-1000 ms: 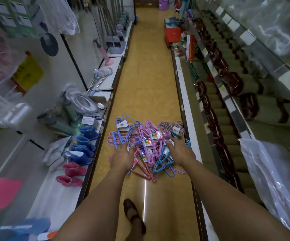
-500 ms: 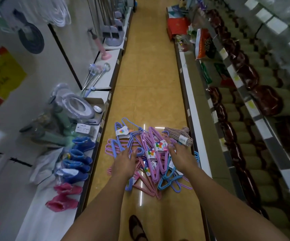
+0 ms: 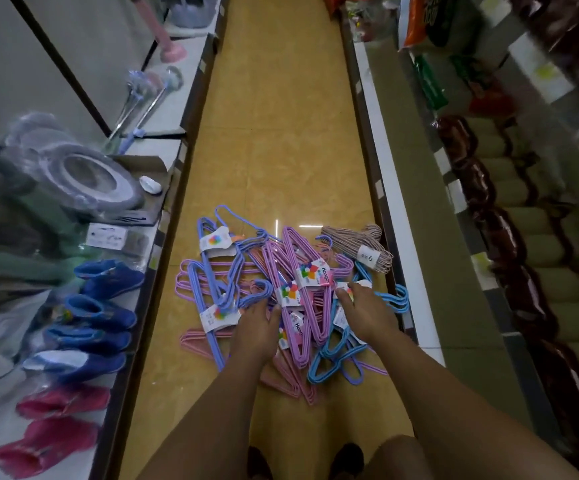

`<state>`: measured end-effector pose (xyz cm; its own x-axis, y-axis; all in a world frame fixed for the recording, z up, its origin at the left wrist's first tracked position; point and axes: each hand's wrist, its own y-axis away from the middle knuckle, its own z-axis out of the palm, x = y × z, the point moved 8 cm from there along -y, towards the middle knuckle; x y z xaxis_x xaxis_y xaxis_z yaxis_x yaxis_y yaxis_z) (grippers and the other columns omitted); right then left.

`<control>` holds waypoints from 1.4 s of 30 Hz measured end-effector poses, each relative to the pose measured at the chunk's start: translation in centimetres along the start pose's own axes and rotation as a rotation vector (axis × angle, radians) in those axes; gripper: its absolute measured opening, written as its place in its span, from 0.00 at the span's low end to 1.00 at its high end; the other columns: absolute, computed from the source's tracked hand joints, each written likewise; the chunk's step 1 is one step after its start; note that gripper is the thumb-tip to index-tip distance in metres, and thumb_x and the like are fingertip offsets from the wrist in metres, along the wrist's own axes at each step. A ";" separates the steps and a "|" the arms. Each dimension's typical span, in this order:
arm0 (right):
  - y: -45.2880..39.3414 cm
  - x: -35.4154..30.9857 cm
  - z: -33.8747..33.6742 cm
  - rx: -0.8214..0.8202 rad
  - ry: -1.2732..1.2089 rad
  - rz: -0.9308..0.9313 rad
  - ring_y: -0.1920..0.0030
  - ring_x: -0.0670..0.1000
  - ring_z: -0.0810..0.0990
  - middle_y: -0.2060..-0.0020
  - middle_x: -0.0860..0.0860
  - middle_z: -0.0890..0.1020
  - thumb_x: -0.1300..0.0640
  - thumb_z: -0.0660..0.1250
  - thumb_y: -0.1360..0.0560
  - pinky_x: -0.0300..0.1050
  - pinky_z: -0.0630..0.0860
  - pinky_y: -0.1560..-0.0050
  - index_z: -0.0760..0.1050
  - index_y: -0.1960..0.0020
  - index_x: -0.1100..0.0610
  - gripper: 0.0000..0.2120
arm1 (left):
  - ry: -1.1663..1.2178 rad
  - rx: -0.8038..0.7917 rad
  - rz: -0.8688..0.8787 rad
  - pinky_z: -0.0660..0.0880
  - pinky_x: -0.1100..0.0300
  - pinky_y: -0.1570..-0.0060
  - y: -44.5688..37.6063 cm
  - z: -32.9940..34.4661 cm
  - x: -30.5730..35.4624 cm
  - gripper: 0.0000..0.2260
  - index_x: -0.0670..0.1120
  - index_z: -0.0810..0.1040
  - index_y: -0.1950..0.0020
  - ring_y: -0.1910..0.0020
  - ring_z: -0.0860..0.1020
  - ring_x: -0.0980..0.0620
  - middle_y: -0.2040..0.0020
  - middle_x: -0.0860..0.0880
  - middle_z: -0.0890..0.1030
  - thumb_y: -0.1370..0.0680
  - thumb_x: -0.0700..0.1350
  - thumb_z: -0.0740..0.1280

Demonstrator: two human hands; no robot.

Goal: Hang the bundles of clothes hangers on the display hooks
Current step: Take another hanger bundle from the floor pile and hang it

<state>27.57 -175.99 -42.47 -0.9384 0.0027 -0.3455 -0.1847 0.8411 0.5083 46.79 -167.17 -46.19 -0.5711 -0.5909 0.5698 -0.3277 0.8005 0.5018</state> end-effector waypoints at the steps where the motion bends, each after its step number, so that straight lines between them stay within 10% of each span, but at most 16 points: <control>1: -1.6 0.9 1.4 -0.006 0.000 0.010 0.32 0.59 0.69 0.30 0.57 0.69 0.41 0.47 0.18 0.55 0.66 0.34 0.60 0.25 0.55 0.27 | -0.003 -0.004 0.010 0.67 0.46 0.35 -1.7 1.6 -0.8 0.26 0.45 0.64 0.26 0.32 0.69 0.43 0.29 0.43 0.69 0.19 0.58 0.51; 21: -21.9 13.7 24.9 -0.094 -0.074 0.087 0.38 0.60 0.74 0.38 0.59 0.74 0.49 0.56 0.19 0.49 0.70 0.43 0.67 0.35 0.59 0.18 | -0.060 -0.071 0.082 0.71 0.50 0.41 -21.1 25.5 -9.4 0.19 0.45 0.67 0.30 0.37 0.72 0.41 0.34 0.42 0.72 0.18 0.52 0.55; 42: -22.6 11.3 23.2 0.100 -0.427 0.205 0.40 0.60 0.74 0.39 0.59 0.75 0.48 0.56 0.19 0.48 0.71 0.46 0.70 0.36 0.60 0.19 | 0.380 0.088 -0.283 0.69 0.53 0.41 -22.3 24.8 -8.6 0.20 0.34 0.69 0.33 0.36 0.71 0.36 0.34 0.35 0.72 0.17 0.47 0.54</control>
<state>27.93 -182.39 -76.13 -0.7452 0.3779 -0.5494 0.0399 0.8477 0.5290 40.37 -177.45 -78.41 -0.1397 -0.7683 0.6246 -0.5021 0.5987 0.6241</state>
